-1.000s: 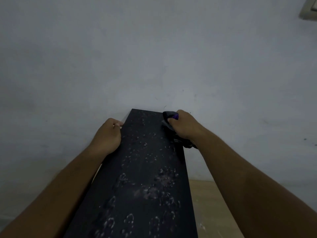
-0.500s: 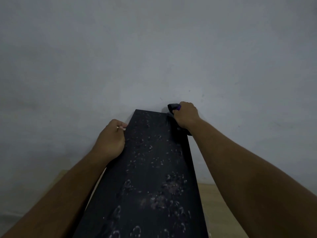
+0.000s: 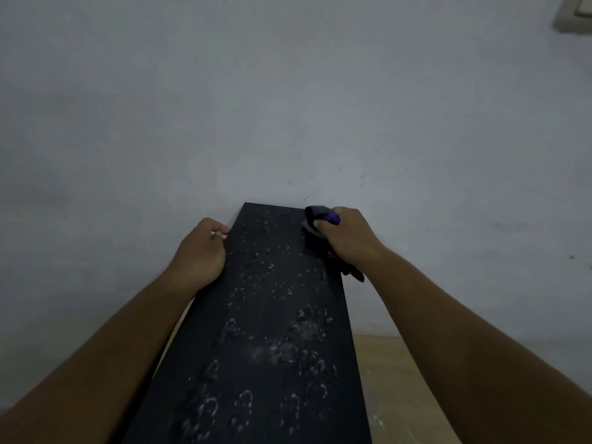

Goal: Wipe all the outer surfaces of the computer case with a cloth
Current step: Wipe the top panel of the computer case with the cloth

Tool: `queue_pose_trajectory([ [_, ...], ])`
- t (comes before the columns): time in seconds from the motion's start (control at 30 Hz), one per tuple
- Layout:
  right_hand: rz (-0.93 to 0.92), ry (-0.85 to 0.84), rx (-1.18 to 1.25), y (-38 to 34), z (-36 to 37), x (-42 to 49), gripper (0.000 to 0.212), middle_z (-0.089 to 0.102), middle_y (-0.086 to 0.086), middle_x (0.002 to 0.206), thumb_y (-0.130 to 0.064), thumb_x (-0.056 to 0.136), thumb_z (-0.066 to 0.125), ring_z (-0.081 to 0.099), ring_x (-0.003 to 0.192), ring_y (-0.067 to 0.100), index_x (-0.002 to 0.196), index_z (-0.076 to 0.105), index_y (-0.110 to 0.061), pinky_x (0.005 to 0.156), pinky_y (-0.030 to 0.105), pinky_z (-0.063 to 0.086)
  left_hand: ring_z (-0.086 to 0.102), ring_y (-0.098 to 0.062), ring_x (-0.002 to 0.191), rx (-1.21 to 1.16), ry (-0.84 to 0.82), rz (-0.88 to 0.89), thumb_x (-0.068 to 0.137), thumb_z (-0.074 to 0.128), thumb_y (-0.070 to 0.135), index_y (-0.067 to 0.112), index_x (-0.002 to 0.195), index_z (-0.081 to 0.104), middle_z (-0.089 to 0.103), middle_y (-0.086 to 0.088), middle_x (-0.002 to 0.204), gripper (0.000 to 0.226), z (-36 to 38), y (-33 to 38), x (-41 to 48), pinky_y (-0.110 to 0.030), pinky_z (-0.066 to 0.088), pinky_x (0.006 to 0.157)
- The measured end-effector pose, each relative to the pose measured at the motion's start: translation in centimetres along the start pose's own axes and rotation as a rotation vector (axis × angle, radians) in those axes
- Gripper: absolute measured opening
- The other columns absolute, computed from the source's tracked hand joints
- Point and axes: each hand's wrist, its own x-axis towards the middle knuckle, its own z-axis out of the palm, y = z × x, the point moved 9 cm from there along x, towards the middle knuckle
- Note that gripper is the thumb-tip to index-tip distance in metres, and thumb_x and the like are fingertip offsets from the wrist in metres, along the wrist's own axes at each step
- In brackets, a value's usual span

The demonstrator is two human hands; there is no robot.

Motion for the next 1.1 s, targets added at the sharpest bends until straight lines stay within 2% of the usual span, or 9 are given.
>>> queue_pose_trajectory([
  [0.1,-0.006,-0.010,0.080,0.1,-0.3,-2.5,0.020,0.059,0.005,0.076,-0.025,0.096,0.061,0.052,0.063,0.014,0.082,0.059,-0.010,0.056,0.024,0.039,0.053,-0.017,0.085,-0.002,-0.006,-0.008,0.107,0.031,0.011,0.020,0.116,0.053,0.055,-0.005,0.114,0.025,0.1,0.2,-0.1,-0.024,0.034,0.059],
  [0.2,-0.030,-0.029,0.123,0.1,-0.3,-4.5,0.015,0.065,0.007,0.084,-0.024,0.096,0.061,0.057,0.065,0.012,0.094,0.065,-0.010,0.056,0.018,0.044,0.053,-0.015,0.077,0.006,-0.013,-0.018,0.107,0.030,0.013,0.020,0.116,0.052,0.057,-0.009,0.111,0.025,0.0,0.2,-0.4,-0.028,0.034,0.057],
  [0.3,-0.054,-0.035,0.137,0.0,-0.4,-5.1,0.013,0.065,0.004,0.079,-0.023,0.096,0.062,0.054,0.056,0.001,0.091,0.066,-0.012,0.052,0.013,0.042,0.053,-0.014,0.078,-0.001,-0.015,-0.010,0.108,0.029,0.014,0.018,0.120,0.053,0.058,-0.007,0.114,0.027,0.0,0.2,-0.5,-0.027,0.035,0.058],
  [0.47,-0.026,-0.061,0.139,0.0,-0.1,-3.5,0.014,0.059,-0.001,0.072,-0.022,0.096,0.062,0.051,0.048,-0.003,0.084,0.063,-0.015,0.046,0.008,0.036,0.055,-0.019,0.085,0.020,-0.032,-0.002,0.107,0.031,0.013,0.016,0.123,0.052,0.057,-0.007,0.115,0.027,0.0,0.3,-0.4,-0.027,0.036,0.059],
  [0.63,0.023,-0.029,0.020,0.4,0.3,0.8,0.024,0.060,0.008,0.079,-0.026,0.095,0.062,0.053,0.067,0.017,0.093,0.063,-0.002,0.057,0.024,0.040,0.054,-0.014,0.081,0.012,-0.036,0.005,0.108,0.028,0.014,0.017,0.124,0.052,0.057,-0.006,0.110,0.028,0.1,0.1,-0.1,-0.027,0.037,0.060],
  [0.83,0.047,-0.003,-0.179,-0.3,0.7,5.8,0.027,0.051,0.003,0.070,-0.024,0.095,0.061,0.048,0.062,0.014,0.075,0.053,-0.008,0.051,0.023,0.034,0.057,-0.015,0.081,0.007,-0.038,0.011,0.109,0.027,0.015,0.018,0.124,0.051,0.059,-0.002,0.099,0.029,0.4,-0.2,0.1,-0.025,0.038,0.060],
  [0.93,0.029,0.005,-0.322,-0.8,1.3,7.2,0.034,0.052,0.005,0.070,-0.021,0.096,0.058,0.052,0.068,0.021,0.065,0.047,-0.011,0.053,0.027,0.035,0.056,-0.014,0.080,0.023,-0.037,0.020,0.109,0.027,0.014,0.017,0.125,0.051,0.058,-0.003,0.098,0.028,0.4,0.0,0.2,-0.024,0.038,0.060],
  [1.0,-0.004,0.009,-0.397,-1.3,1.7,7.6,0.030,0.054,0.008,0.077,-0.021,0.097,0.056,0.052,0.075,0.024,0.071,0.052,-0.007,0.062,0.028,0.037,0.056,-0.014,0.080,0.033,-0.034,0.019,0.109,0.028,0.014,0.016,0.124,0.050,0.059,-0.006,0.104,0.027,0.4,0.0,0.3,-0.025,0.038,0.060],
  [1.1,-0.022,0.027,-0.359,-1.1,1.6,7.2,0.028,0.052,0.002,0.071,-0.025,0.098,0.056,0.050,0.072,0.020,0.075,0.053,-0.008,0.057,0.028,0.033,0.056,-0.014,0.080,0.039,-0.037,0.018,0.108,0.029,0.014,0.017,0.122,0.050,0.058,-0.004,0.101,0.025,0.4,0.1,0.3,-0.026,0.037,0.059],
])
